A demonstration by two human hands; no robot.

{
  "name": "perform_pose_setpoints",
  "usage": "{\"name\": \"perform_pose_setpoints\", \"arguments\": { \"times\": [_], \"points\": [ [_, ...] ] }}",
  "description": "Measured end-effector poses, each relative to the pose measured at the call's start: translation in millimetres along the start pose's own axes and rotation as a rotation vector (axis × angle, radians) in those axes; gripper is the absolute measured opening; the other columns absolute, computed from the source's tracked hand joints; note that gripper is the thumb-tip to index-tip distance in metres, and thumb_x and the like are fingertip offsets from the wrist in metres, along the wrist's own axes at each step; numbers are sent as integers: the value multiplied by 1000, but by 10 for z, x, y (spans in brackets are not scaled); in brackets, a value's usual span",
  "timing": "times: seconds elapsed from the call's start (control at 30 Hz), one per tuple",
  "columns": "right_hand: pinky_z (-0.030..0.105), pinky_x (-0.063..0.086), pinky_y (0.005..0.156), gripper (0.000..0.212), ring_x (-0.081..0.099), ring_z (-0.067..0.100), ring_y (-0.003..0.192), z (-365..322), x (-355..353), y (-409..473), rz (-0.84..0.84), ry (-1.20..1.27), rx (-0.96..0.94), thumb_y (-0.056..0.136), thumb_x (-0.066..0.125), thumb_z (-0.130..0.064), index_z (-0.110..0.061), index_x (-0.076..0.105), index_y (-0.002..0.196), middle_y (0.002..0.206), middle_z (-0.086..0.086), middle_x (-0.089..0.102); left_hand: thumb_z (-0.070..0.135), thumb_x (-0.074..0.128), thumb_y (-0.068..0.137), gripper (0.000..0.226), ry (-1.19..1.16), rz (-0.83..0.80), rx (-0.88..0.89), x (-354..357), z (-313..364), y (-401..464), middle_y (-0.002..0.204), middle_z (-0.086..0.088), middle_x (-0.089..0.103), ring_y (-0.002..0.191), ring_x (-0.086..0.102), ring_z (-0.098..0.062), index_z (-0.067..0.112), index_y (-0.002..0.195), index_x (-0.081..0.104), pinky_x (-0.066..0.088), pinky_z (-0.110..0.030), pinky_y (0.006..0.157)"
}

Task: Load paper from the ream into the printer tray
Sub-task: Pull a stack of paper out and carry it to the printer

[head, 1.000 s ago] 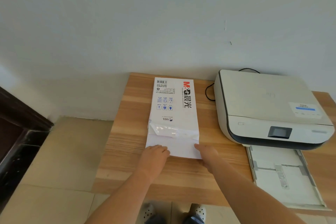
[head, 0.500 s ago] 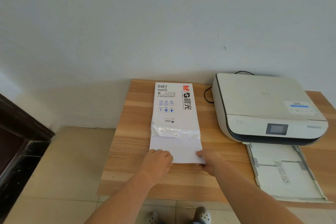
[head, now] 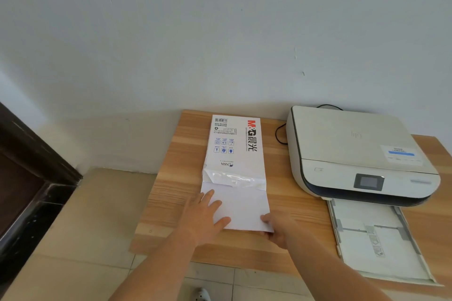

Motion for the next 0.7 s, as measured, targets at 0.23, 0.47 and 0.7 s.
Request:
{"name": "perform_pose_setpoints", "arguments": {
  "times": [0.23, 0.47, 0.7],
  "points": [
    [39, 51, 68, 19, 63, 33, 96, 262, -75, -6, -102, -9, -8, 91, 55, 2, -1, 57, 110, 111, 18, 65, 73, 16, 86, 75, -66, -37, -293, 103, -3, -124, 162, -2, 3, 143, 16, -30, 34, 150, 16, 14, -47, 116],
    [39, 52, 69, 23, 61, 37, 107, 396, -149, -127, -178, -43, -57, 92, 54, 1, -7, 53, 114, 114, 16, 63, 58, 43, 90, 75, -529, -38, -498, 245, -16, -270, 153, -7, 30, 136, 34, -30, 23, 150, 18, 36, -45, 108],
    [32, 56, 57, 29, 63, 29, 94, 476, -215, -276, -244, -64, -57, 93, 52, 2, -7, 51, 121, 120, 16, 61, 19, 52, 94, 53, -831, 134, -510, 35, -32, -388, 145, -10, 42, 127, 44, -27, 21, 144, 36, 38, -32, 98]
  ]
}}
Point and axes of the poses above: each hand's wrist, its own y-axis towards the middle knuckle, its own x-axis out of the palm, z = x × y, the point moved 7 cm from there along y, towards the middle knuckle
